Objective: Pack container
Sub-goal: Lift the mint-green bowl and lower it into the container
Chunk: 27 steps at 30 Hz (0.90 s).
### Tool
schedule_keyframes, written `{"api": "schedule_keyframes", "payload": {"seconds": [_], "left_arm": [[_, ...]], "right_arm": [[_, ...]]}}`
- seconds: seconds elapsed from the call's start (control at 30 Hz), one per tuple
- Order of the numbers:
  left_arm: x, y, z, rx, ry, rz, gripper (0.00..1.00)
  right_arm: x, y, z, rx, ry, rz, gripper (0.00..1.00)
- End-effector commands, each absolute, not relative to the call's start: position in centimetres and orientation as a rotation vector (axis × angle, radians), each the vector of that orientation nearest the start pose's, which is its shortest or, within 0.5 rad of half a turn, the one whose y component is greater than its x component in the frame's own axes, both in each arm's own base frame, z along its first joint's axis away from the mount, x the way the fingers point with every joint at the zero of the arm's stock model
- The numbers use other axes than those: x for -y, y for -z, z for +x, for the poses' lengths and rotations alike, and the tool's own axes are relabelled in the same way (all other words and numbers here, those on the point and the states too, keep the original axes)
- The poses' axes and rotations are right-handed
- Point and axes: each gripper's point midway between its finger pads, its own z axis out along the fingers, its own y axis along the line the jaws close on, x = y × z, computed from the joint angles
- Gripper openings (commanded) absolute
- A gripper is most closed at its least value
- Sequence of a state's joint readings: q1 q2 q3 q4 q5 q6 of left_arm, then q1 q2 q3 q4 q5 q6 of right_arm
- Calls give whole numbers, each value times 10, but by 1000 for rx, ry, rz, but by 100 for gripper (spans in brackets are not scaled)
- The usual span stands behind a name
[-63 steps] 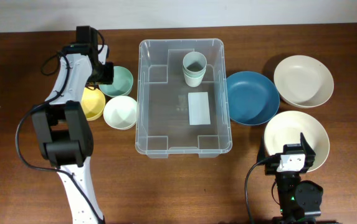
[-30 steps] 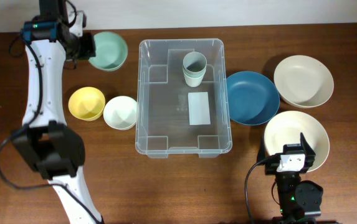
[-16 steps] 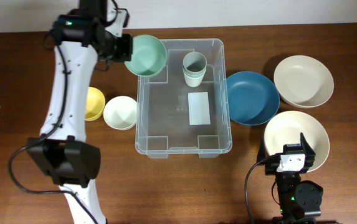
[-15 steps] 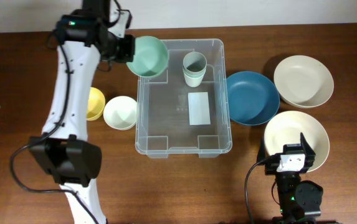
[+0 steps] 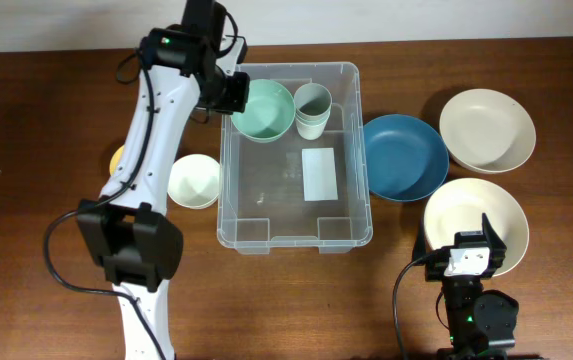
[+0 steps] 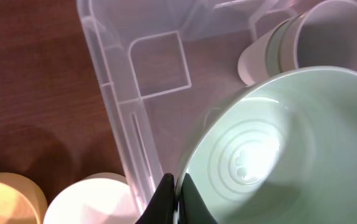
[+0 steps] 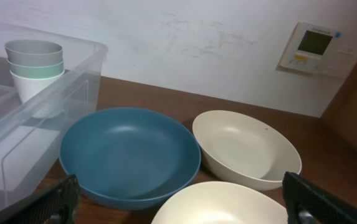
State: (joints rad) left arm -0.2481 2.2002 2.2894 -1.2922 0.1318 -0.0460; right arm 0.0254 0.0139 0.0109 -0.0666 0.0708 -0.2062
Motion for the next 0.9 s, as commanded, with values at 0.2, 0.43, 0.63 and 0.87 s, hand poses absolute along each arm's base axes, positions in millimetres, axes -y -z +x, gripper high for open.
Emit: {"api": "schedule_keyframes", "payload": {"seconds": [0.2, 0.43, 0.63, 0.87], "left_arm": [[148, -147, 485, -2830, 132, 268, 0], [148, -117, 487, -2889, 112, 245, 1], [144, -109, 489, -2898, 72, 241, 1], [147, -111, 498, -2861, 79, 241, 15]], "right_arm": [[10, -157, 246, -1645, 211, -115, 99], [10, -157, 246, -1645, 211, -115, 99], [10, -157, 246, -1645, 212, -116, 99], [10, -157, 246, -1645, 212, -116, 99]]}}
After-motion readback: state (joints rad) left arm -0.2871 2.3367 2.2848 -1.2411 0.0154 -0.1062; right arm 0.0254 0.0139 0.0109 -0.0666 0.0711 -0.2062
